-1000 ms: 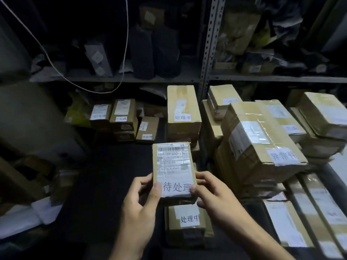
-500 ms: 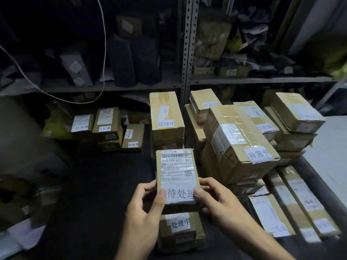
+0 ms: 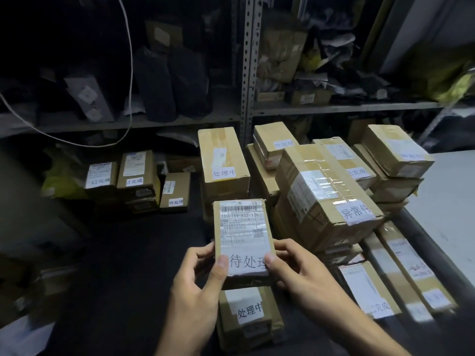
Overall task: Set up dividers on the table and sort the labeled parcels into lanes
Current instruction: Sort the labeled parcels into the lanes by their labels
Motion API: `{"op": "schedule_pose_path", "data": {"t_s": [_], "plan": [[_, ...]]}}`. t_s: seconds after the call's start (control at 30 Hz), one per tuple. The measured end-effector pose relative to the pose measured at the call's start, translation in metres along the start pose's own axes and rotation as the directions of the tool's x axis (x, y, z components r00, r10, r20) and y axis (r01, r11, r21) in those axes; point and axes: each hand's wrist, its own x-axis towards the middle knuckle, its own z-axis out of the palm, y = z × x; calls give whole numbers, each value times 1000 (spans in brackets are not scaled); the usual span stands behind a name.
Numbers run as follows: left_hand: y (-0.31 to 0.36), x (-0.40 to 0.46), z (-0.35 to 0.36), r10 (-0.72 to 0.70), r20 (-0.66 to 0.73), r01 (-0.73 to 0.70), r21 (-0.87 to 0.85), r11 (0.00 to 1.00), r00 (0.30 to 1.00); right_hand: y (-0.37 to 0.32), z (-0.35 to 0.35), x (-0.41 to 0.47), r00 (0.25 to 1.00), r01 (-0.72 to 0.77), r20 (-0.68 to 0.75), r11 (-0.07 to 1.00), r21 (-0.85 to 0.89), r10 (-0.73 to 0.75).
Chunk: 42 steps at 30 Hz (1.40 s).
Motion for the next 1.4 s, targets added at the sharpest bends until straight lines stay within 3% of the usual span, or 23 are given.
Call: {"op": "schedule_pose_path", "data": {"t_s": [0.3, 0.5, 0.73, 0.93, 1.13, 1.4], "plan": [[21, -6, 24, -1, -51, 0, -16, 1000, 999, -9, -29, -7, 999, 47, -7, 998, -30, -48], [73, -1, 43, 109, -132, -114, -28, 993, 985, -49, -79, -2, 984, 167, 87, 978, -128, -157], [142, 62, 84, 157, -4, -155, -186, 970, 988, -121, -145, 43, 960, 280, 63, 940, -197, -273], [177, 146, 124, 187, -7, -186, -129, 974, 982, -160, -183, 116, 965, 259, 0, 954, -152, -262], [175, 236, 157, 118, 35, -114, -95, 989, 992, -162, -207, 205, 969, 224, -65, 960, -170, -238], [110, 304, 186, -37, 29, 39, -82, 996, 999, -103, -216, 306, 989, 135, -25, 968, -210, -144]]}}
